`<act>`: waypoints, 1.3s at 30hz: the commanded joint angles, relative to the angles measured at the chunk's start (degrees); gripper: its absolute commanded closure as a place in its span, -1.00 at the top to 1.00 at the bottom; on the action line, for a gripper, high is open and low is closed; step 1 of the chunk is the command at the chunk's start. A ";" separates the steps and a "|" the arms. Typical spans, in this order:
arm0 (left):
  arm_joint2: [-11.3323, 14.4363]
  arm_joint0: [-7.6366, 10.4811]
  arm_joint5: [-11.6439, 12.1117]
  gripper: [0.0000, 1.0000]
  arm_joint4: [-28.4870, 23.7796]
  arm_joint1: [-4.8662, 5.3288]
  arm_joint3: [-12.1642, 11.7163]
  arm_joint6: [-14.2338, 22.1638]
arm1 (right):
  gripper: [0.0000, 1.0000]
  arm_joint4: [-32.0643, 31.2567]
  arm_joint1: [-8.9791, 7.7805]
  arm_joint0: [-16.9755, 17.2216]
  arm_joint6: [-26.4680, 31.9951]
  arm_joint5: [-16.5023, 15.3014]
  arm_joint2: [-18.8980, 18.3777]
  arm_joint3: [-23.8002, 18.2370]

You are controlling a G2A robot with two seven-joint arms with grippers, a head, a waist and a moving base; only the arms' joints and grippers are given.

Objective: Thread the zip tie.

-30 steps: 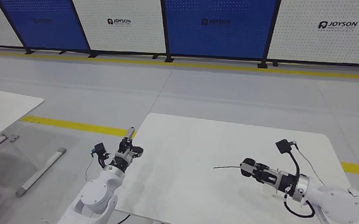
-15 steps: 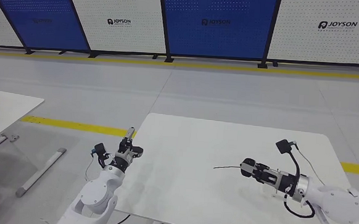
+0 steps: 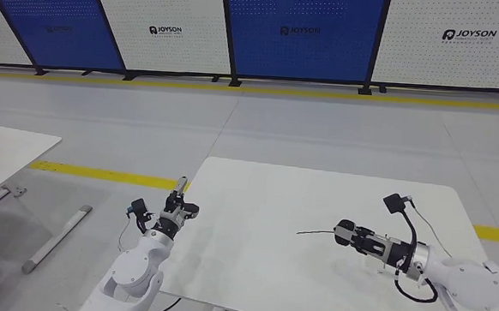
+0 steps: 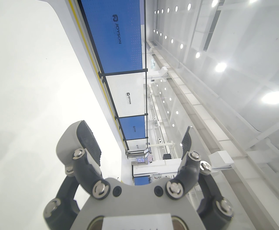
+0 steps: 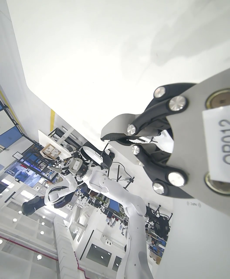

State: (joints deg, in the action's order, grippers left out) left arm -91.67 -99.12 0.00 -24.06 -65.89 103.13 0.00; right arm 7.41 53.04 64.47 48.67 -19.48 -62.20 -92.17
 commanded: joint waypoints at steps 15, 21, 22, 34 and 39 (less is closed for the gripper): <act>0.00 0.00 0.00 1.00 0.00 0.00 0.00 0.00 | -1.00 -5.33 0.26 0.20 -1.41 0.00 -0.85 -3.11; 0.00 0.00 0.00 1.00 0.00 0.00 0.00 0.00 | -1.00 -5.33 0.26 0.20 -1.41 0.00 -0.85 -3.11; 0.00 0.00 0.00 1.00 0.00 0.00 0.00 0.00 | -1.00 -5.33 0.26 0.20 -1.41 0.00 -0.85 -3.11; 0.00 0.00 0.00 1.00 0.00 0.00 0.00 0.00 | -1.00 -3.13 0.22 0.42 -0.22 0.00 -1.81 -0.95; 0.00 0.00 0.00 1.00 0.00 0.00 0.00 0.00 | -1.00 -4.55 0.15 -0.02 1.72 0.00 -2.30 0.74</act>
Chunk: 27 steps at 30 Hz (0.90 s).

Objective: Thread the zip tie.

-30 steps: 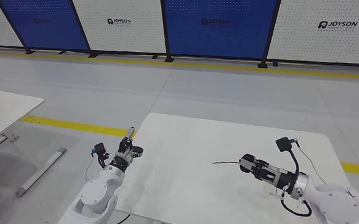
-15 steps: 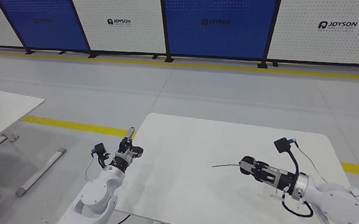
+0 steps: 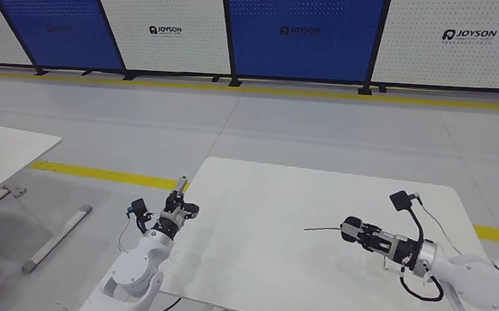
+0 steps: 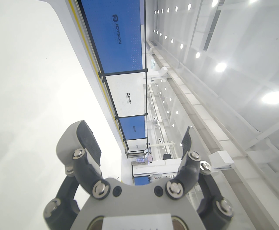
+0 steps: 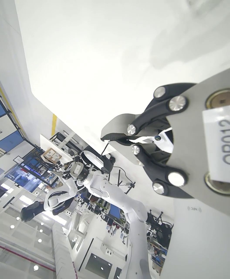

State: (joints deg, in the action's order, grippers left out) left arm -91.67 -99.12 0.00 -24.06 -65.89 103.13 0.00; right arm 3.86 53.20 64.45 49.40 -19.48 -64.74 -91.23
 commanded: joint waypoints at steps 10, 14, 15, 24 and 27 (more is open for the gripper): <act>0.00 0.00 0.00 1.00 0.00 0.00 0.00 0.00 | -1.00 -2.89 -0.15 -0.78 4.39 0.13 0.61 0.78; 0.00 0.00 0.00 1.00 0.00 0.00 0.00 0.00 | -1.00 -2.89 -0.15 -0.78 4.39 0.13 0.61 0.78; 0.00 0.00 0.00 1.00 0.00 0.00 0.00 0.00 | -1.00 -3.14 -0.14 -0.73 4.08 0.15 0.61 0.69; 0.00 0.00 0.00 1.00 0.00 0.00 0.00 0.00 | -1.00 -20.89 -0.45 -0.27 -2.21 0.00 3.72 -8.37; 0.00 0.00 0.00 1.00 0.00 0.00 0.00 0.00 | -1.00 -23.93 -0.64 -0.26 -5.06 0.00 5.95 -8.55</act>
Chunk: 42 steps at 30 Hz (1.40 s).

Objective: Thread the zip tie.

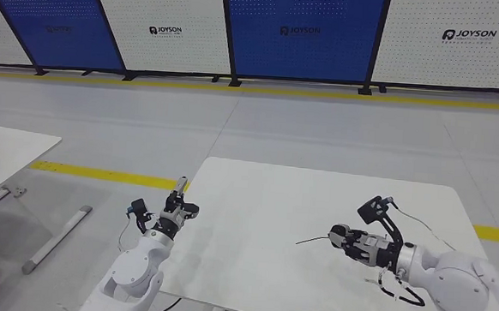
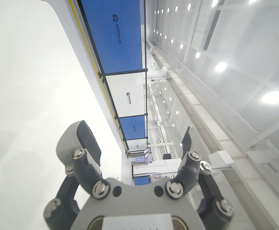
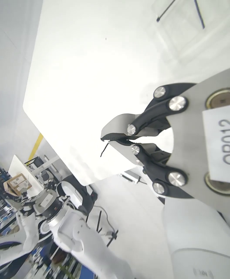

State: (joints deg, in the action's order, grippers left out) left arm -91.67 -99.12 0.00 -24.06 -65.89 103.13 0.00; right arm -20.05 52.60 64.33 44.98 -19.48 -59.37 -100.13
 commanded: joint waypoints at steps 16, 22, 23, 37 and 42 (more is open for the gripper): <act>0.00 0.00 0.00 1.00 0.00 0.00 0.00 0.00 | -1.00 0.83 -0.01 -0.22 -0.79 0.00 0.81 0.60; 0.00 0.00 0.00 1.00 0.00 0.00 0.00 0.00 | -1.00 2.65 0.28 -0.91 -2.68 0.00 0.93 1.77; 0.00 0.00 0.00 1.00 0.00 0.00 0.00 0.00 | -1.00 2.81 0.30 -1.29 -2.89 0.00 1.22 1.67; 0.00 0.00 0.00 1.00 0.00 0.00 0.00 0.00 | -1.00 1.06 -0.65 -9.68 -12.98 0.00 14.51 5.73; 0.00 0.00 0.00 1.00 0.00 0.00 0.00 0.00 | -1.00 1.06 -0.65 -9.68 -12.98 0.00 14.51 5.73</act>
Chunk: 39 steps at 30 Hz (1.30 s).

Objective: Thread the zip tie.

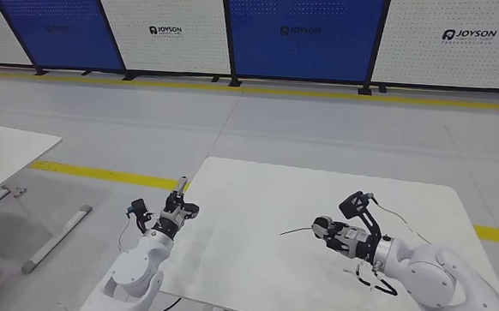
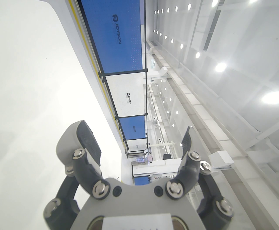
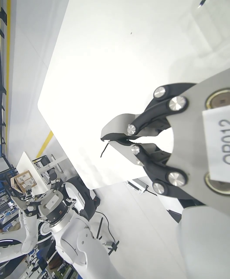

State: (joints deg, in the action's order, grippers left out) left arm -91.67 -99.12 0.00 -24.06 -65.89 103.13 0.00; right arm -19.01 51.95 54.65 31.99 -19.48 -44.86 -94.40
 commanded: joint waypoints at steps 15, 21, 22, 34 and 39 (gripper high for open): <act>0.00 0.00 0.00 1.00 0.00 0.00 0.00 0.00 | -1.00 0.87 0.01 2.00 -4.56 0.00 -1.14 -0.45; 0.00 0.00 0.00 1.00 0.00 0.00 0.00 0.00 | -1.00 1.13 -1.24 3.80 -9.82 0.00 -1.52 -2.36; 0.00 0.00 0.00 1.00 0.00 0.00 0.00 0.00 | -1.00 1.27 -1.46 3.96 -10.65 0.00 -1.52 -2.45; 0.00 0.00 0.00 1.00 0.00 0.00 0.00 0.00 | -1.00 2.09 -2.12 3.77 -11.39 0.00 -0.70 1.30; 0.00 0.00 0.00 1.00 0.00 0.00 0.00 0.00 | -1.00 2.09 -2.12 3.77 -11.39 0.00 -0.70 1.30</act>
State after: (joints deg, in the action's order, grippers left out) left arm -91.67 -99.12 0.00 -24.06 -65.89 103.13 0.00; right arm -16.92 49.83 58.42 20.60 -19.48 -45.56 -93.10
